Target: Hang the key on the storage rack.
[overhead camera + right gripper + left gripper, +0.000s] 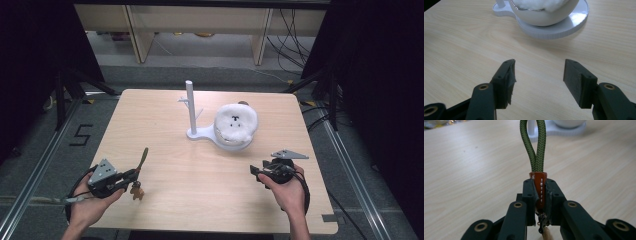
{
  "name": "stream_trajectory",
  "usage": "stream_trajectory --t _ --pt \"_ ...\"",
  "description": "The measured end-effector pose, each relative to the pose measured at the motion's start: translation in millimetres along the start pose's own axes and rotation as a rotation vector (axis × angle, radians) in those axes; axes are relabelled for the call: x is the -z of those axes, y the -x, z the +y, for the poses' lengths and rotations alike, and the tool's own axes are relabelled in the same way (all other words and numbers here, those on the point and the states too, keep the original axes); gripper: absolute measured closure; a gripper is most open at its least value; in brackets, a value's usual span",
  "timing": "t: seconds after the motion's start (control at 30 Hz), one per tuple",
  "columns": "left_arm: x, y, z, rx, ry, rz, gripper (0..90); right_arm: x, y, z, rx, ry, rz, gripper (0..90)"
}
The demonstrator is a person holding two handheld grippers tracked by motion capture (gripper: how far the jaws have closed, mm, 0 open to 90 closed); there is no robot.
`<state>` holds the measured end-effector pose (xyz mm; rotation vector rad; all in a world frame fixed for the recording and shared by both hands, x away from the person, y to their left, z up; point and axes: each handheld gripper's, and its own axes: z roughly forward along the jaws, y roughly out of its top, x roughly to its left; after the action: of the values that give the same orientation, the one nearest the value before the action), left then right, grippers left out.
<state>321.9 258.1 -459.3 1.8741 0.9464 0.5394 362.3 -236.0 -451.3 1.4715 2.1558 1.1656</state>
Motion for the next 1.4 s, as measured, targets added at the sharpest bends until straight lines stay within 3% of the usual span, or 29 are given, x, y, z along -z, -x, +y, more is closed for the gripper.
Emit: stream_trajectory --t 0.03,0.07,0.1,0.13,0.3,0.33,0.37,0.47,0.5,0.6,1.23,1.37,1.4 --pt "0.2 -1.4 1.5 -0.023 0.026 0.006 79.2 -0.6 0.6 -0.2 0.003 0.000 -0.019 43.6" --pt "0.0 -0.3 1.4 0.000 0.037 0.006 79.2 -0.3 1.2 -0.4 0.004 0.002 -0.017 43.6" --pt "0.0 -0.3 2.5 -0.009 0.055 0.014 79.2 0.4 -0.9 -0.8 -0.026 0.001 -0.008 43.6" --pt "-0.9 -0.1 3.2 -0.006 0.079 0.010 79.2 0.6 1.9 -0.5 0.019 0.009 -0.029 43.6" --pt "-3.3 6.5 9.1 0.009 0.106 0.017 79.3 1.2 0.9 -0.5 0.007 0.002 -0.036 43.6" --pt "-5.1 7.2 10.7 -0.005 0.118 0.014 79.3 -0.2 0.5 -0.6 -0.010 0.008 0.001 43.6" --pt "-6.7 8.3 12.1 -0.011 0.128 0.015 79.3 1.0 0.9 -0.3 0.002 0.006 -0.017 43.6" --pt "-9.4 11.6 16.2 -0.004 0.147 0.022 79.3 -0.2 1.4 -0.4 0.004 0.019 -0.005 43.5" --pt "-10.3 12.4 17.7 -0.004 0.157 0.027 79.3 0.9 1.8 -0.5 0.000 0.003 -0.032 43.5" --pt "-13.5 14.1 21.7 -0.003 0.182 0.029 79.3 1.2 2.7 -1.0 -0.007 0.012 -0.014 43.4" --pt "-34.7 19.2 44.4 -0.006 0.254 0.029 79.3 1.5 2.3 -0.6 -0.004 0.017 -0.036 43.3" --pt "-37.5 21.9 51.1 -0.010 0.251 0.042 79.3 3.7 -1.1 -0.5 -0.045 0.013 -0.025 43.3" --pt "-39.0 22.4 52.9 -0.006 0.259 0.043 79.3 3.4 0.2 -0.4 -0.028 0.019 -0.025 43.3"
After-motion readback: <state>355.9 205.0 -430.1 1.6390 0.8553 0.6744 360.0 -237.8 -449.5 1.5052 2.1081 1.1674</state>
